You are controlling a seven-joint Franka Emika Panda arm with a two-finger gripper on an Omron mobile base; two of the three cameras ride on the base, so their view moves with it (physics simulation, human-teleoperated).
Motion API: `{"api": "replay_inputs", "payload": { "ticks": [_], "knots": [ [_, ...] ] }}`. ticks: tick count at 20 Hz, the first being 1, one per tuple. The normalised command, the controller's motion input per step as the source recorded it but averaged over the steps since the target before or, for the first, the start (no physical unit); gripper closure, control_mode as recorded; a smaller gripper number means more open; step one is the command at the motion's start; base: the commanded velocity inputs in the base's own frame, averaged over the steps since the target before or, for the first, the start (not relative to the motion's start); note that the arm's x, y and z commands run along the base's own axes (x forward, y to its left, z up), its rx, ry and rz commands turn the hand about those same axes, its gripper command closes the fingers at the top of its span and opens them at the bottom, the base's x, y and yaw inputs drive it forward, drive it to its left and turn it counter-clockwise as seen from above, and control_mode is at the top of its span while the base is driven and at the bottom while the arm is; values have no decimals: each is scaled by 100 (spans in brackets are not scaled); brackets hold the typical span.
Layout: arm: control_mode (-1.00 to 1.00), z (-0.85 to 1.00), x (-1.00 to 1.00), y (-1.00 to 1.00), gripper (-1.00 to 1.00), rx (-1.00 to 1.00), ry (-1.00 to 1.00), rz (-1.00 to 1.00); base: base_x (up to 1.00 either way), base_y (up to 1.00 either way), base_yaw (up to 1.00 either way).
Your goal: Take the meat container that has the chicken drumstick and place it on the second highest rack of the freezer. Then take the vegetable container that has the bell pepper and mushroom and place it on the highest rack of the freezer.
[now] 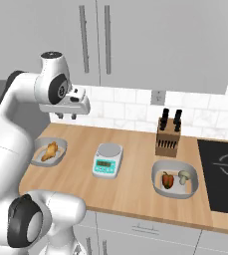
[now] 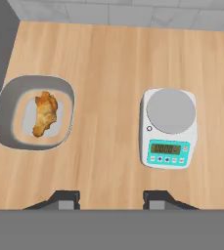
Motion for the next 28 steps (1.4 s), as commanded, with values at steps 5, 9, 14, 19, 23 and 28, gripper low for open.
{"api": "replay_inputs", "payload": {
  "ticks": [5,9,14,19,23,28],
  "knots": [
    [-100,-19,3,22,-100,-19,14,0,0,0,0],
    [-100,-51,-2,54,-100,-21,3,30,0,0,0],
    [-100,-100,-2,75,-100,-3,3,84,0,0,0],
    [-100,-100,7,36,-100,1,19,87,0,0,0],
    [-100,-65,30,49,-100,1,34,62,0,0,0],
    [-100,-42,12,65,-100,-18,15,21,0,0,0]
  ]
}}
